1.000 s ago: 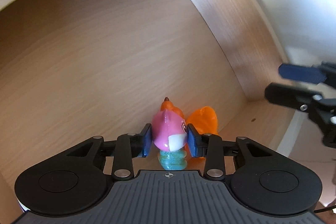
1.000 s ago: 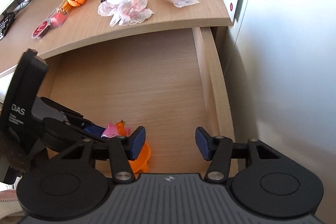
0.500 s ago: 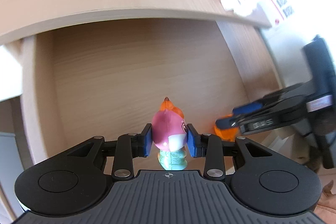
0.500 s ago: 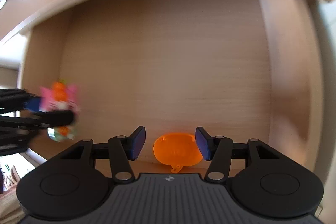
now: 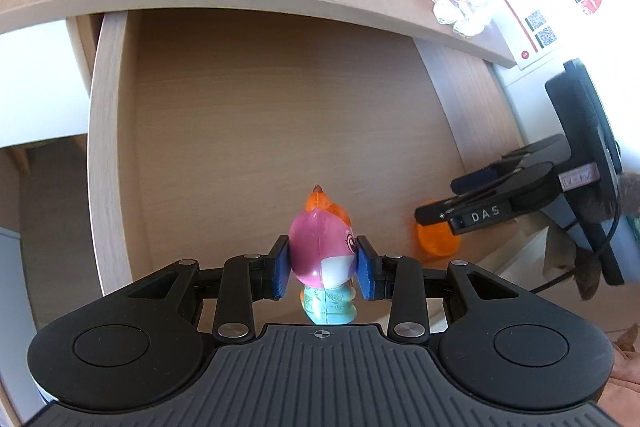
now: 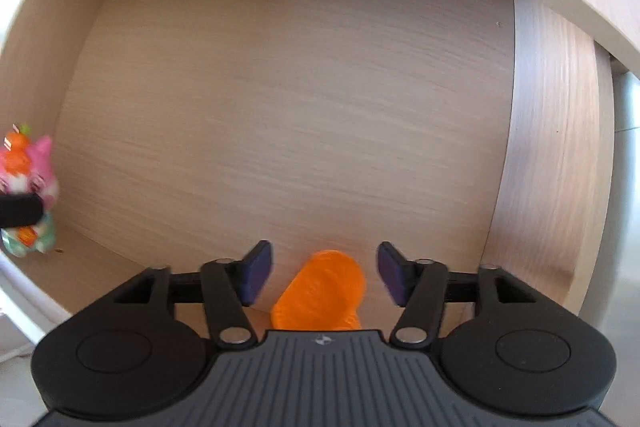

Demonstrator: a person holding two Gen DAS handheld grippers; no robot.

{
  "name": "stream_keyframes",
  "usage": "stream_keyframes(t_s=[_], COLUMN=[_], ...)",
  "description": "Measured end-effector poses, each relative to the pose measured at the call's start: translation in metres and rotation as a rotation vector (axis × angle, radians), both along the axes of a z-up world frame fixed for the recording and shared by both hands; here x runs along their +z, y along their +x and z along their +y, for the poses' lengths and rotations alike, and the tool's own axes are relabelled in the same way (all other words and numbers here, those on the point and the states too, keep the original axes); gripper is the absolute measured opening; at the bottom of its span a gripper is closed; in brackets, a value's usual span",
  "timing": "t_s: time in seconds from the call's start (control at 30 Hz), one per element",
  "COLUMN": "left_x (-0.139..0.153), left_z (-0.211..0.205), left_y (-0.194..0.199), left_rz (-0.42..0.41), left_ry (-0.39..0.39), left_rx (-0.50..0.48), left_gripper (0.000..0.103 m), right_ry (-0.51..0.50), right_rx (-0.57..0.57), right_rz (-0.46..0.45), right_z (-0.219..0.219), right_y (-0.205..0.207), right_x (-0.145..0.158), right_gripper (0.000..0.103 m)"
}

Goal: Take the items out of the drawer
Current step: 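Lift the pink cat figure with the left gripper while the right grasps the orange cup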

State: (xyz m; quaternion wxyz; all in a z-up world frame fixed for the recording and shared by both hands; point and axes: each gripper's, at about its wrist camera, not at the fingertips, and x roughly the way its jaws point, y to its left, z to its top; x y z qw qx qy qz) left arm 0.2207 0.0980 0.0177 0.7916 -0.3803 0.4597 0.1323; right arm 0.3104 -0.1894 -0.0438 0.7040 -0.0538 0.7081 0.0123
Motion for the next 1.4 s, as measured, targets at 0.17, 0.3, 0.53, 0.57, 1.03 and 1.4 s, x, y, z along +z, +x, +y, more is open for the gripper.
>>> stream_keyframes(t_s=[0.17, 0.3, 0.53, 0.57, 1.03, 1.4], left_x=[0.0, -0.001, 0.0, 0.0, 0.07, 0.059], left_z=[-0.001, -0.001, -0.004, -0.005, 0.036, 0.076], left_y=[-0.003, 0.002, 0.0, 0.0, 0.047, 0.143], left_rz=[0.002, 0.002, 0.011, 0.011, -0.166, -0.163], left_ry=[0.001, 0.004, 0.006, 0.009, 0.171, 0.313], left_rx=[0.003, 0.01, -0.003, -0.007, -0.004, 0.01], left_gripper=[0.037, 0.037, 0.037, 0.037, 0.038, 0.038], right_ry=[0.008, 0.019, 0.006, 0.009, 0.18, 0.185], right_rx=[-0.018, -0.051, -0.068, -0.067, -0.136, -0.168], right_rz=[0.03, 0.081, 0.096, 0.087, -0.323, -0.43], right_z=[-0.007, -0.012, -0.004, -0.004, -0.002, -0.008], right_y=[0.002, 0.004, -0.002, -0.003, -0.024, -0.022], right_x=[-0.003, -0.013, -0.018, -0.015, 0.103, 0.13], right_gripper=[0.067, 0.067, 0.055, 0.055, 0.054, 0.054])
